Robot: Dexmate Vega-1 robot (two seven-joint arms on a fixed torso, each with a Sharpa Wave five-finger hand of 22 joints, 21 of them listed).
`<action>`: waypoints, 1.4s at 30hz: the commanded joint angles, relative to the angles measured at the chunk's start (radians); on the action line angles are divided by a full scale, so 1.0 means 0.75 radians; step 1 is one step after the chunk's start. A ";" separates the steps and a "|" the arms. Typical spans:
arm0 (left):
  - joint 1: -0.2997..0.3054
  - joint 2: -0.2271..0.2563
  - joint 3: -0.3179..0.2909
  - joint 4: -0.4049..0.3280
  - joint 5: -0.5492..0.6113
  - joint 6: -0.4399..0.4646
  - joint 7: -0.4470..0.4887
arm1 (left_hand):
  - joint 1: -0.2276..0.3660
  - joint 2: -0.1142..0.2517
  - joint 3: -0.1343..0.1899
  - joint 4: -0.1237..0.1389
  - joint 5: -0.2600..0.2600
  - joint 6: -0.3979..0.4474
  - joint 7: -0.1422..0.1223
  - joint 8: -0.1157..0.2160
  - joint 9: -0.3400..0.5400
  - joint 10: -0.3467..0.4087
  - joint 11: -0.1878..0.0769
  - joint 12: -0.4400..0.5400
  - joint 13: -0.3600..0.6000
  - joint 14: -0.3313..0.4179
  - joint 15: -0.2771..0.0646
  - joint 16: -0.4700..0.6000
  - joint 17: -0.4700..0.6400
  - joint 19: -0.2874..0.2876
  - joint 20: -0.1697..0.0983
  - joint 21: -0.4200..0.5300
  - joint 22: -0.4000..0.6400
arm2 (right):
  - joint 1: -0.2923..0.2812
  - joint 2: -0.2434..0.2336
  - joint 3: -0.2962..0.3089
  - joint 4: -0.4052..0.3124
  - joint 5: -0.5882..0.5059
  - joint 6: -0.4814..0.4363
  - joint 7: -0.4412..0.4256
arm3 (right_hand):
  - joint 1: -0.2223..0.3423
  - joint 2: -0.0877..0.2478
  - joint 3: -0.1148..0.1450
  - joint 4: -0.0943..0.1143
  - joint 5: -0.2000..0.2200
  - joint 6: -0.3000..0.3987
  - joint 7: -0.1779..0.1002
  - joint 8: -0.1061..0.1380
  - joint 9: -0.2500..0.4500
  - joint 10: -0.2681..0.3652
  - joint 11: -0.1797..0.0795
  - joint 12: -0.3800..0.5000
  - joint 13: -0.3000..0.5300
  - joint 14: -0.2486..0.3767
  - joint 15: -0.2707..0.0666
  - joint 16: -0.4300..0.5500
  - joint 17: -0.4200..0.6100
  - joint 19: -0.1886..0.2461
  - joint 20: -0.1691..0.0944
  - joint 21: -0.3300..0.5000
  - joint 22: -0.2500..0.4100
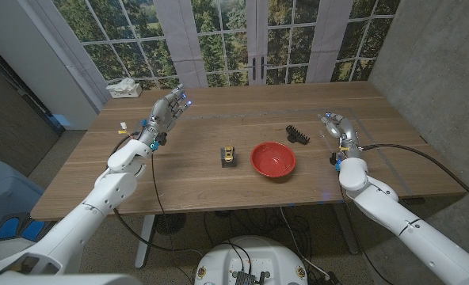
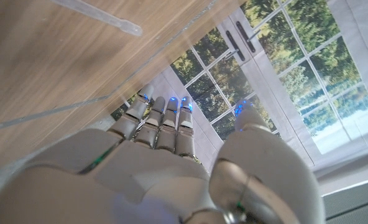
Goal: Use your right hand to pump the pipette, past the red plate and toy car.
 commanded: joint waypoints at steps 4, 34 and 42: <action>-0.015 -0.026 -0.003 0.032 -0.023 -0.020 -0.034 | -0.027 0.032 0.052 0.066 0.030 -0.045 -0.030 0.003 0.001 -0.036 -0.009 0.003 0.003 -0.028 -0.021 0.003 0.002 -0.008 -0.006 0.008 0.005 | 0.051 0.014 0.015 0.134 0.115 0.338 0.173 | -0.126 0.032 -0.042 0.052 -0.014 -0.073 -0.027 0.001 -0.002 -0.032 -0.004 0.004 -0.038 -0.041 -0.006 -0.017 -0.025 -0.022 0.001 -0.023 -0.001; -0.030 -0.023 -0.005 0.080 -0.028 -0.029 -0.079 | -0.120 -0.018 0.086 0.094 0.042 -0.236 0.038 0.002 -0.005 -0.164 -0.090 -0.009 0.000 -0.151 -0.118 -0.017 -0.021 -0.080 -0.171 -0.017 -0.011 | 0.073 0.076 0.072 0.172 0.322 0.629 0.408 | -0.339 0.072 -0.100 0.115 -0.028 -0.242 0.062 -0.003 -0.016 -0.144 -0.007 -0.003 -0.142 -0.140 -0.013 -0.044 -0.121 -0.044 -0.063 -0.091 -0.011; -0.035 0.009 -0.009 0.114 -0.052 -0.011 -0.165 | -0.126 -0.015 0.082 0.089 0.041 -0.242 0.039 0.004 -0.005 -0.177 -0.091 -0.006 -0.001 -0.169 -0.119 -0.016 -0.022 -0.094 -0.177 -0.019 -0.011 | 0.030 0.106 0.102 0.123 0.367 0.672 0.411 | -0.356 0.065 -0.107 0.110 -0.028 -0.240 0.082 0.005 -0.017 -0.152 0.011 0.001 -0.160 -0.145 0.027 -0.042 -0.143 -0.045 -0.051 -0.104 -0.013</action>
